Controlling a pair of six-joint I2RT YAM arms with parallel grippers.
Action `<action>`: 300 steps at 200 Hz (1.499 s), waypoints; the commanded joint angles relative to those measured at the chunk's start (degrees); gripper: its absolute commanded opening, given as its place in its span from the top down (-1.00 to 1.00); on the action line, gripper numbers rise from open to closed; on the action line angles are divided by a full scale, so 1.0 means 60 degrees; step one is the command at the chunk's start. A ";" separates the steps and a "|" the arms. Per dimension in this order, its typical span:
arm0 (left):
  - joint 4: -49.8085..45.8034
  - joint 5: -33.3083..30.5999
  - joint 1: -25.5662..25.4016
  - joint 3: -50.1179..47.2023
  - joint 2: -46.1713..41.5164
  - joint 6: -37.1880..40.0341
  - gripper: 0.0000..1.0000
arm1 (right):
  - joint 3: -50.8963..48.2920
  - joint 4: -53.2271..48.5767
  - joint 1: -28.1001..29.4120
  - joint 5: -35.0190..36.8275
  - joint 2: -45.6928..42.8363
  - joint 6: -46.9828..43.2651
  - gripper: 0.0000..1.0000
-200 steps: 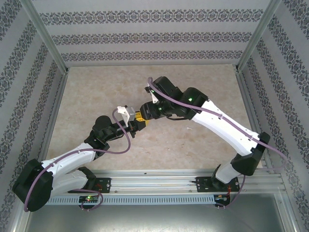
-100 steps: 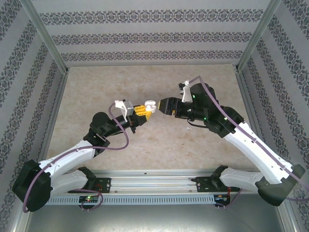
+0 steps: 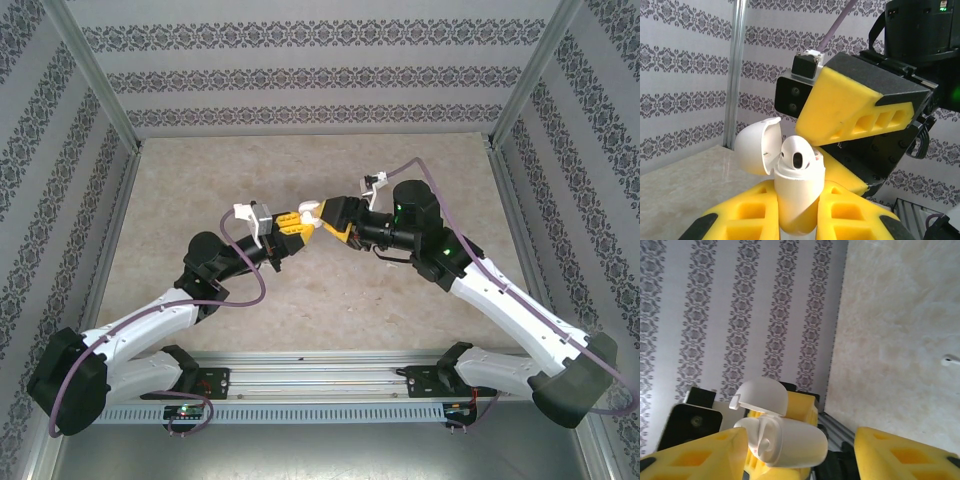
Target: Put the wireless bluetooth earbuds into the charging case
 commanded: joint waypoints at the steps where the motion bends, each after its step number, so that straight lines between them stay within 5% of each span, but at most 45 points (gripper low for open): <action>1: 0.0750 0.0101 -0.0168 0.0395 0.0014 -0.0240 1.00 | -0.0214 0.1089 -0.0101 -0.0341 0.0061 0.0688 -0.05; 59: 0.0755 0.0391 -0.0161 0.0690 0.0296 -0.0535 1.00 | -0.0331 0.1186 -0.0158 -0.0474 0.0142 0.0756 0.12; 131: 0.1027 0.0926 -0.0162 0.0765 0.0516 -0.1215 0.95 | -0.0415 0.1440 -0.0369 -0.0545 0.0052 0.0810 0.56; 203: -0.0288 0.1779 -0.0148 0.1434 0.0432 -0.0853 0.57 | -0.0007 -0.0490 -0.0378 -0.0137 -0.0368 -0.0325 0.61; 300: -0.0219 0.2052 -0.0164 0.1451 0.0485 -0.0939 0.33 | 0.0098 -0.0406 -0.0383 -0.0426 -0.0206 -0.0339 0.61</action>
